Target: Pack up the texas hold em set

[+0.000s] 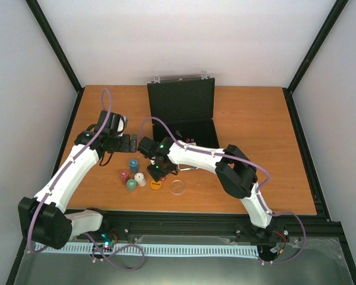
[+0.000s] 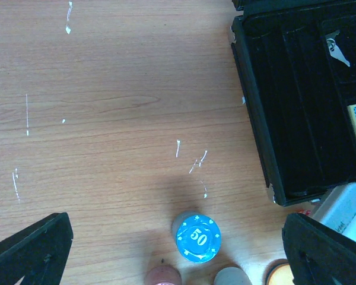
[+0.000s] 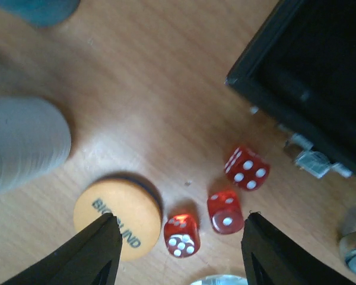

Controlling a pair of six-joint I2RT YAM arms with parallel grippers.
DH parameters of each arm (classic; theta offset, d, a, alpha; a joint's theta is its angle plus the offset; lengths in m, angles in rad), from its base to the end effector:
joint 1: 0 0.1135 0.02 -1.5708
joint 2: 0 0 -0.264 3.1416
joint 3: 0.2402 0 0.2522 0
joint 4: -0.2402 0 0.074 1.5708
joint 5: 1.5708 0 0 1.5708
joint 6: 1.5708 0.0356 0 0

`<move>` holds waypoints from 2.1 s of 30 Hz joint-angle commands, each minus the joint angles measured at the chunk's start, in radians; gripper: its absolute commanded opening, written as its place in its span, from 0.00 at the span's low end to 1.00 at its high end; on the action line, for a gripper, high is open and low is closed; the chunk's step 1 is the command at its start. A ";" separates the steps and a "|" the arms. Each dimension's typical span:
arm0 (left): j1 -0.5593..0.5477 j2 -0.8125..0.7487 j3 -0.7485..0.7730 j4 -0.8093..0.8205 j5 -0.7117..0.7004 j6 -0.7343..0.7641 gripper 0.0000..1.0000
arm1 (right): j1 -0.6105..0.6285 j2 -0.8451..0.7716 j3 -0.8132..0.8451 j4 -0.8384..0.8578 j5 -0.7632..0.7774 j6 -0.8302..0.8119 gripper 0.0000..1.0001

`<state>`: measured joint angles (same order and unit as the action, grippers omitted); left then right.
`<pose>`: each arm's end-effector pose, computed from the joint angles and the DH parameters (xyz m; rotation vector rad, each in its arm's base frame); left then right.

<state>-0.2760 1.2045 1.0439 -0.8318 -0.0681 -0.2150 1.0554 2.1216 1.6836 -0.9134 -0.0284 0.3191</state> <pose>0.2284 -0.0622 0.2883 0.0522 2.5623 -0.1007 0.2107 0.3740 0.1819 -1.0769 2.7790 0.2410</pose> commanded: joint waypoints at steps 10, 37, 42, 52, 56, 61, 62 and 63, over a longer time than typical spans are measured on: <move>-0.003 -0.012 0.004 -0.005 0.005 0.005 1.00 | -0.009 0.081 0.130 -0.071 0.135 0.087 0.54; -0.003 0.006 0.010 -0.003 0.007 0.014 1.00 | -0.052 0.146 0.111 -0.038 0.098 0.093 0.23; -0.003 0.000 0.006 -0.004 0.005 0.014 1.00 | -0.051 0.140 0.105 -0.027 0.090 0.083 0.12; -0.003 -0.013 -0.003 0.001 0.006 0.016 1.00 | -0.052 0.020 0.174 -0.066 0.031 0.053 0.10; -0.003 -0.010 -0.005 0.006 0.015 0.014 1.00 | -0.057 -0.024 0.222 -0.119 0.038 0.052 0.10; -0.003 -0.004 -0.002 0.011 0.017 0.014 1.00 | -0.103 -0.046 0.217 -0.145 0.110 0.061 0.10; -0.003 -0.004 -0.001 0.012 0.019 0.014 1.00 | -0.122 -0.044 0.213 -0.146 0.118 0.060 0.10; -0.003 -0.003 -0.001 0.011 0.019 0.014 1.00 | -0.141 -0.041 0.208 -0.143 0.125 0.058 0.11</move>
<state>-0.2764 1.2106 1.0367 -0.8318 -0.0586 -0.2123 0.9810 2.0850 1.8954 -1.0172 0.0341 0.3817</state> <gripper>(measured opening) 0.997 0.147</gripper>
